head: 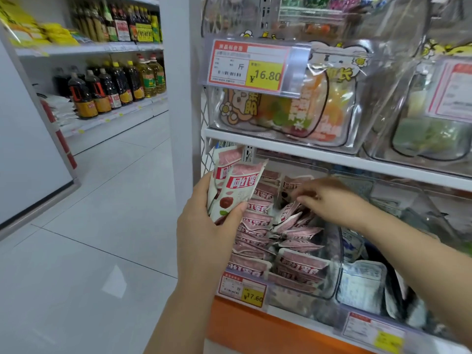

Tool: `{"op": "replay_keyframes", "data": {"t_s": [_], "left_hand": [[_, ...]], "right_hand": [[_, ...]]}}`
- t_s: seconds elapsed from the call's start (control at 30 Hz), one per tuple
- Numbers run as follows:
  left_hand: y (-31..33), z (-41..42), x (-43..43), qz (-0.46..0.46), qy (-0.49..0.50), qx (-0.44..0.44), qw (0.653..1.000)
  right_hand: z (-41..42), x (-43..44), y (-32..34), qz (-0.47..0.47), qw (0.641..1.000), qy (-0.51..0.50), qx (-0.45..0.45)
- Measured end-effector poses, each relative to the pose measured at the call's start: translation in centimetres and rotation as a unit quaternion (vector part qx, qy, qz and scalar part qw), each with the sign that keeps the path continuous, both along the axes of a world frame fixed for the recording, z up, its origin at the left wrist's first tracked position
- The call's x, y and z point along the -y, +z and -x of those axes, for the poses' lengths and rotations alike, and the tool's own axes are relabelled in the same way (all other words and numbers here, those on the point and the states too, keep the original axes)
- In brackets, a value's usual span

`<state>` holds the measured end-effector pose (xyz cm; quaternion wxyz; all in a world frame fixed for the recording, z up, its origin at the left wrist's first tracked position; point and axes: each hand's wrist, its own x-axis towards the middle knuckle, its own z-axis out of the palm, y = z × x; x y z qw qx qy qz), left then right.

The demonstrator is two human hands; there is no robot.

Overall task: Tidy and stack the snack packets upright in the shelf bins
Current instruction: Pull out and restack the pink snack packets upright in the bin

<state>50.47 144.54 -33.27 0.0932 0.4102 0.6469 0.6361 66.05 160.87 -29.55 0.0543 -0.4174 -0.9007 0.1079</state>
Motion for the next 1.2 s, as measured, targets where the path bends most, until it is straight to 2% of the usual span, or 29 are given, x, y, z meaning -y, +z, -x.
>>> {"op": "replay_keyframes", "data": {"t_s": [0.1, 0.17, 0.2, 0.27, 0.37, 0.53, 0.6, 0.73, 0.87, 0.93, 1.0, 1.07, 1.2], "left_hand": [[0.0, -0.6, -0.2, 0.014, -0.014, 0.007, 1.000], [0.0, -1.2, -0.4, 0.028, -0.038, 0.014, 0.999], [0.1, -1.5, -0.5, 0.037, -0.056, 0.015, 0.998], [0.3, -2.3, -0.8, 0.057, -0.101, 0.023, 0.993], [0.9, -4.1, -1.1, 0.093, -0.182, 0.029, 0.979], [1.2, -7.3, -0.6, 0.127, -0.287, 0.078, 0.946], [1.2, -8.4, -0.4, 0.134, -0.304, 0.082, 0.940], [1.5, -10.6, -0.7, 0.138, -0.301, 0.048, 0.942], [2.3, -11.0, -1.6, 0.154, -0.307, 0.026, 0.939], [2.5, -10.0, -2.7, 0.153, -0.271, 0.010, 0.950], [2.4, -8.5, -4.6, 0.161, -0.189, -0.053, 0.967], [2.1, -7.1, -6.6, 0.193, -0.130, -0.119, 0.965], [0.8, -5.2, -11.1, 0.280, -0.108, -0.276, 0.913]], "right_hand": [[-1.1, 1.1, -0.2, -0.002, 1.000, -0.003, 0.003], [-1.9, 2.1, -0.4, 0.028, 0.996, -0.001, -0.086], [-2.3, 2.9, -0.5, 0.075, 0.986, 0.001, -0.150], [-3.4, 4.9, -0.5, 0.202, 0.941, 0.014, -0.272], [-5.0, 7.3, -0.4, 0.295, 0.871, 0.038, -0.391], [-7.4, 8.9, -0.8, 0.388, 0.771, -0.010, -0.505], [-8.1, 9.3, -1.1, 0.415, 0.749, -0.018, -0.516], [-9.0, 8.9, -0.8, 0.406, 0.759, -0.027, -0.508], [-9.9, 7.4, -1.1, 0.383, 0.739, -0.077, -0.549], [-10.5, 6.3, -1.5, 0.360, 0.729, -0.128, -0.568], [-11.2, 5.2, -1.9, 0.334, 0.722, -0.180, -0.578], [-11.9, 4.3, -2.2, 0.318, 0.710, -0.216, -0.590], [-13.0, 3.0, -2.4, 0.296, 0.694, -0.237, -0.612]]}}
